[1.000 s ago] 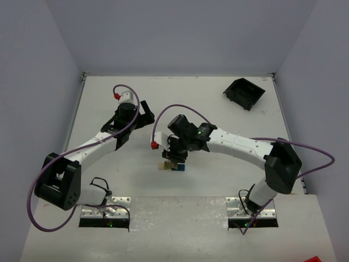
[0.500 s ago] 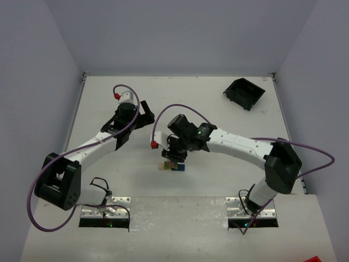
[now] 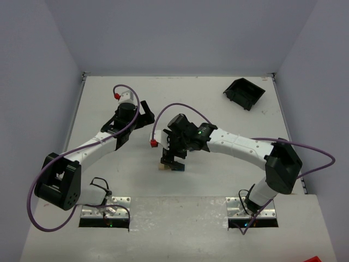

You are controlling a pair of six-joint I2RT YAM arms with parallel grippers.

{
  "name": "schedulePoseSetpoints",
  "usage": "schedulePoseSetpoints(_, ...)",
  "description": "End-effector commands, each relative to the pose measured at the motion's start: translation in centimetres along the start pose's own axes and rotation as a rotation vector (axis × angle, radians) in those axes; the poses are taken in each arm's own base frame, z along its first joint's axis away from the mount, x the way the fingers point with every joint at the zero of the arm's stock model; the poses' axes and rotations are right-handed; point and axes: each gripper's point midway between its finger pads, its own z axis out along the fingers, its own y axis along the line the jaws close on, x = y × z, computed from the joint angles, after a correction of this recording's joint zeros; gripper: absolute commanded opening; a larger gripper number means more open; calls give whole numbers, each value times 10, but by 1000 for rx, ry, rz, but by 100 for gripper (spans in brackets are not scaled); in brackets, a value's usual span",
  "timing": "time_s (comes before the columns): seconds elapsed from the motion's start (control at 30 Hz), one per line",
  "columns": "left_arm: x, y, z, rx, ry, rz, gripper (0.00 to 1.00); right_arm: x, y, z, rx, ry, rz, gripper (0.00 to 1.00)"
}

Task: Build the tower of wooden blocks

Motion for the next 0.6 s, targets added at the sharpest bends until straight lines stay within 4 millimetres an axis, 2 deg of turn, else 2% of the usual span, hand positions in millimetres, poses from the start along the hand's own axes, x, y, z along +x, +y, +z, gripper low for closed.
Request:
schedulePoseSetpoints(0.0, -16, -8, -2, 36, -53, -5, 100, -35, -12, -22, 79, -106, -31, 99)
schedulePoseSetpoints(0.1, -17, -8, -4, 34, -59, -6, 100, -38, -18, -36, 143, -121, -1, 99)
schedulePoseSetpoints(0.17, -19, -7, -5, 33, -65, -9, 100, -30, -23, -43, 203, -110, 29, 99)
schedulePoseSetpoints(0.23, -19, -8, -6, 35, -68, -9, 100, -37, -28, -65, 299, -180, 115, 99)
schedulePoseSetpoints(0.33, -19, -8, -7, 41, -65, -8, 100, -30, -36, -90, 430, -234, 248, 99)
schedulePoseSetpoints(0.43, -20, -10, -7, 50, -65, -9, 100, 1, -53, -110, 629, -247, 501, 99)
schedulePoseSetpoints(0.5, -19, -12, -8, 58, -60, -6, 100, 17, -58, -118, 682, -262, 596, 99)
schedulePoseSetpoints(0.57, -19, -13, -8, 67, -56, -3, 100, 45, -67, -116, 705, -254, 742, 99)
